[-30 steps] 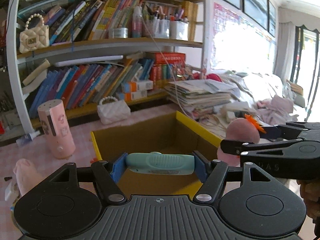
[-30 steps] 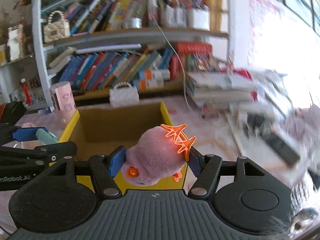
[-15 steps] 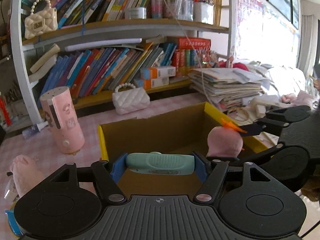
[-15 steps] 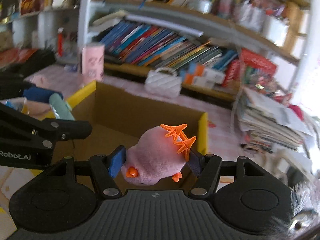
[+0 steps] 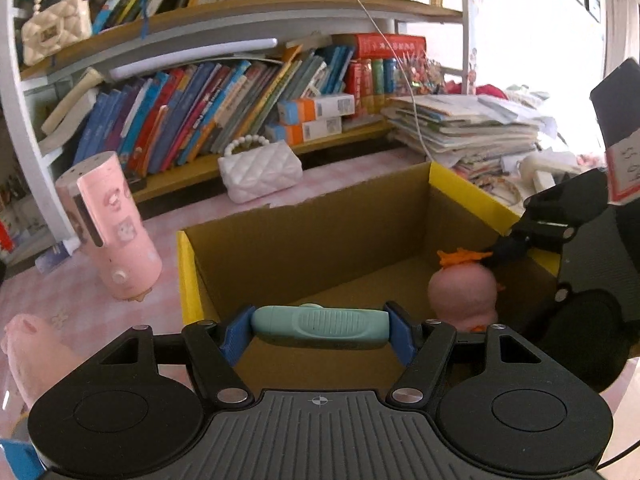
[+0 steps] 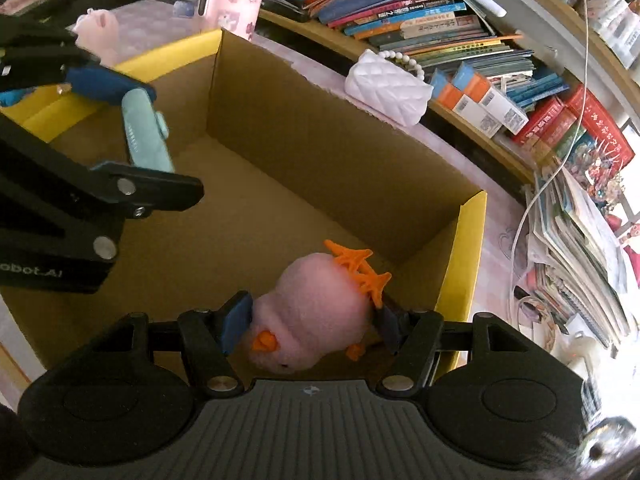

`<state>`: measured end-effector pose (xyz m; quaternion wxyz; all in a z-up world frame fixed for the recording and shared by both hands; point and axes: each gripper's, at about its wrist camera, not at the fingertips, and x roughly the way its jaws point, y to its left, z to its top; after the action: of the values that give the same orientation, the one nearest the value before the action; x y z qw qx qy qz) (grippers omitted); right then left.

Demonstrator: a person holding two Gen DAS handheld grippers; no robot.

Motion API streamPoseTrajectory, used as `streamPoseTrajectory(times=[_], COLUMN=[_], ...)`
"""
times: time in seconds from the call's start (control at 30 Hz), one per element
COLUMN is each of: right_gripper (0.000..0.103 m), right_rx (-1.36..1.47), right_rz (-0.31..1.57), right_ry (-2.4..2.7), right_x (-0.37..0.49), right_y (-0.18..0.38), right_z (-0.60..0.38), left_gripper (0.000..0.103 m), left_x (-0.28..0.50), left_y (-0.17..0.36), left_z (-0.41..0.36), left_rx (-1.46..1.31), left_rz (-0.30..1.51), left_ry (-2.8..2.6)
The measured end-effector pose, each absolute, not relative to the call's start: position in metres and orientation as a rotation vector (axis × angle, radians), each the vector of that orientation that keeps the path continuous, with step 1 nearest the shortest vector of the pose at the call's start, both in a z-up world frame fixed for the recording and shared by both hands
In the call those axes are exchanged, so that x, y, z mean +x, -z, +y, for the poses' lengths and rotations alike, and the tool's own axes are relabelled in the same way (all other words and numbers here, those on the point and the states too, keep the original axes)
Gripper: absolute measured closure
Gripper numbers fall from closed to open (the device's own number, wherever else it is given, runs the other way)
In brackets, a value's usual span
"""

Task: Organize objects
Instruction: 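Lower both tools into the box and open them to drop the items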

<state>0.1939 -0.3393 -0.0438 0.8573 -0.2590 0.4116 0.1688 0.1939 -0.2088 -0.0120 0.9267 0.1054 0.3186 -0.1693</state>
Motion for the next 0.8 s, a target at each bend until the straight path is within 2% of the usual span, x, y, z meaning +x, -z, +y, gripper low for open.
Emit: streamPoseTrajectory(times=[0.57,0.7,0.8], right_gripper=[0.041,0.039,0.031], right_rx=[-0.501,-0.502,-0.496], right_rz=[0.871,0.859,0.83], right_ry=[-0.262,-0.251,-0.229], right_x=[0.191,0.19,0.188], right_y=[0.043,0.042,0.04], right_z=[-0.344,-0.343,-0.343], left_gripper=[0.032,0.018,0.015], left_x=[0.204,0.198,0.189], left_y=[0.014,0.014,0.011], left_z=[-0.217,-0.219,-0.219], left_rx=[0.261,0.278,0.274], left_rz=[0.667,0.642,0.617], left_ry=[0.365,0.345,0.34])
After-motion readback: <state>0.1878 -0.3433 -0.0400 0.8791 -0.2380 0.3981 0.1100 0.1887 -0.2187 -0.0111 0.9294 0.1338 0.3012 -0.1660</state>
